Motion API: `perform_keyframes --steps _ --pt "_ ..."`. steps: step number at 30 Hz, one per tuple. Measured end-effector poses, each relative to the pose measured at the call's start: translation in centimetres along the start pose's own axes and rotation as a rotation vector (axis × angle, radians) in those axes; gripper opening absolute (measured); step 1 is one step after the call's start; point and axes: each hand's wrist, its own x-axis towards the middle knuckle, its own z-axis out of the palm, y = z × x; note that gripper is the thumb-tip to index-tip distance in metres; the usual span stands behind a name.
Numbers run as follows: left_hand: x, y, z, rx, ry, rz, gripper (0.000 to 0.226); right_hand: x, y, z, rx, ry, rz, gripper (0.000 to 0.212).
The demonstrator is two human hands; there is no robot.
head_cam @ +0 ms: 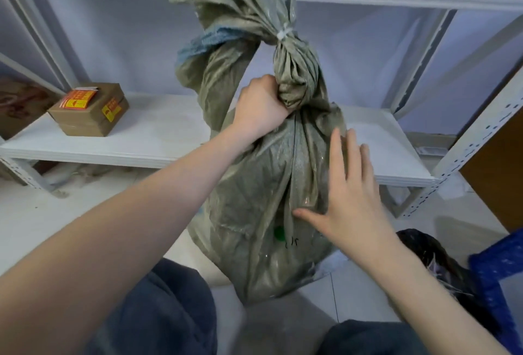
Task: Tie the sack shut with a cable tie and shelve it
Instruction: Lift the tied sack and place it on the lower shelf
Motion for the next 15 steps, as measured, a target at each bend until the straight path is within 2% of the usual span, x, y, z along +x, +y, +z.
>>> perform_keyframes --steps 6,15 --pt "2.5 3.1 -3.6 -0.032 0.091 0.105 0.052 -1.1 -2.3 0.7 -0.123 -0.100 -0.138 0.118" --pt "4.6 3.7 -6.0 -0.043 0.147 0.137 0.043 2.4 -4.3 0.6 -0.107 0.029 -0.147 0.105"
